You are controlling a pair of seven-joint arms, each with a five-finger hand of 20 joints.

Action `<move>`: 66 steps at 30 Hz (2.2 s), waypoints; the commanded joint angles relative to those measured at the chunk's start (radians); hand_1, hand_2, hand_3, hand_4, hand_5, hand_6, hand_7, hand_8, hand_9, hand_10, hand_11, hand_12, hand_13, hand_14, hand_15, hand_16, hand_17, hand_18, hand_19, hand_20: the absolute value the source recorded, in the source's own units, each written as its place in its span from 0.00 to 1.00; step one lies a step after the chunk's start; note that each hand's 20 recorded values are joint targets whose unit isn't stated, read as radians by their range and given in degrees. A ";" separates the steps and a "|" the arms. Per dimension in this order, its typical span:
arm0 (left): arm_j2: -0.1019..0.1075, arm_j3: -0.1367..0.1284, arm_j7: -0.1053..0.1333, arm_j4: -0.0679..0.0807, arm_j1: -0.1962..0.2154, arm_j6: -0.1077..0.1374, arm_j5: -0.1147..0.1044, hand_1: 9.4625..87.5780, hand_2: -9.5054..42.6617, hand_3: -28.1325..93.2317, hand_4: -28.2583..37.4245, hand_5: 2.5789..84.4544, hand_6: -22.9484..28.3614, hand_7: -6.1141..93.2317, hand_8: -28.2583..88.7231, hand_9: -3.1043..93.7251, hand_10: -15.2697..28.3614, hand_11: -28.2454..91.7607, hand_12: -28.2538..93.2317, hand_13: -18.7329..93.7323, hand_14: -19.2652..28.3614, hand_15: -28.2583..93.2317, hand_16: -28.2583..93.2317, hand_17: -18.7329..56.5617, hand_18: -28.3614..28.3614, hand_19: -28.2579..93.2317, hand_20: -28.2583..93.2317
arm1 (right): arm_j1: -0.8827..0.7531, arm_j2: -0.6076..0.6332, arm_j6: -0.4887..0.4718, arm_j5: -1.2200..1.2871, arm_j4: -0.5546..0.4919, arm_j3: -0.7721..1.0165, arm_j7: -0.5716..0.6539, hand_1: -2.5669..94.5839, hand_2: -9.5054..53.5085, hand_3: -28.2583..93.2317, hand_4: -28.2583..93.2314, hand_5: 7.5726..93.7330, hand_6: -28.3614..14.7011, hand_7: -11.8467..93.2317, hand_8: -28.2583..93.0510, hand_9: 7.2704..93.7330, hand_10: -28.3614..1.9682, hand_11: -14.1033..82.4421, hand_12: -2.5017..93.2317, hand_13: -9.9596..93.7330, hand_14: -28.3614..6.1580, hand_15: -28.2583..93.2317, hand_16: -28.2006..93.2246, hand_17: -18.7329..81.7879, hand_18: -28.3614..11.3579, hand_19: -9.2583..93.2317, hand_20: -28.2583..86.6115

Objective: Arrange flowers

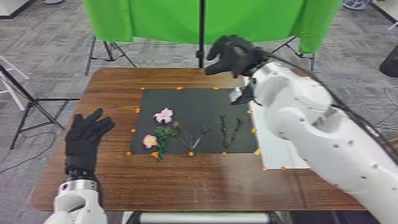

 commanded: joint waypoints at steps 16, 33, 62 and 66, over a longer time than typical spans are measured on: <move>-0.019 -0.031 -0.016 -0.001 0.045 -0.079 0.043 0.12 0.30 0.80 0.00 0.52 0.56 0.16 0.19 0.52 0.68 0.42 0.32 0.48 0.79 0.51 0.19 0.27 0.73 0.36 0.38 | -0.451 0.173 -0.057 -0.090 0.279 0.433 0.165 0.37 0.00 0.78 0.09 0.51 0.61 0.23 0.18 0.61 0.39 0.33 0.28 0.84 0.59 0.78 0.50 0.74 0.33 1.00 0.72; -0.029 -0.030 -0.021 -0.008 0.065 -0.072 0.048 0.14 0.28 0.80 0.00 0.54 0.55 0.18 0.18 0.52 0.68 0.43 0.32 0.47 0.80 0.52 0.19 0.26 0.73 0.36 0.38 | -0.494 0.129 0.233 -0.223 0.433 0.300 0.113 0.49 0.00 0.82 0.09 0.58 0.67 0.30 0.16 0.73 0.52 0.37 0.29 0.90 0.72 0.78 0.50 0.80 0.40 1.00 0.74; -0.023 -0.031 -0.028 -0.027 0.077 -0.060 0.049 0.15 0.28 0.80 0.00 0.54 0.56 0.18 0.19 0.52 0.68 0.43 0.32 0.48 0.80 0.52 0.19 0.26 0.73 0.36 0.38 | 0.129 -0.056 0.213 -0.145 0.141 -0.415 -0.248 0.64 0.00 0.74 0.06 0.84 0.70 0.33 0.30 0.97 0.67 0.23 0.45 0.98 0.83 0.77 0.51 0.87 0.46 1.00 0.79; -0.013 -0.028 -0.044 -0.019 0.065 -0.089 0.051 0.15 0.28 0.80 0.00 0.54 0.56 0.18 0.19 0.52 0.68 0.43 0.32 0.47 0.80 0.52 0.19 0.26 0.74 0.36 0.38 | 0.135 -0.084 0.201 -0.139 0.154 -0.472 -0.234 0.64 0.00 0.74 0.06 0.84 0.70 0.33 0.30 0.97 0.68 0.23 0.45 0.99 0.83 0.77 0.51 0.88 0.47 1.00 0.80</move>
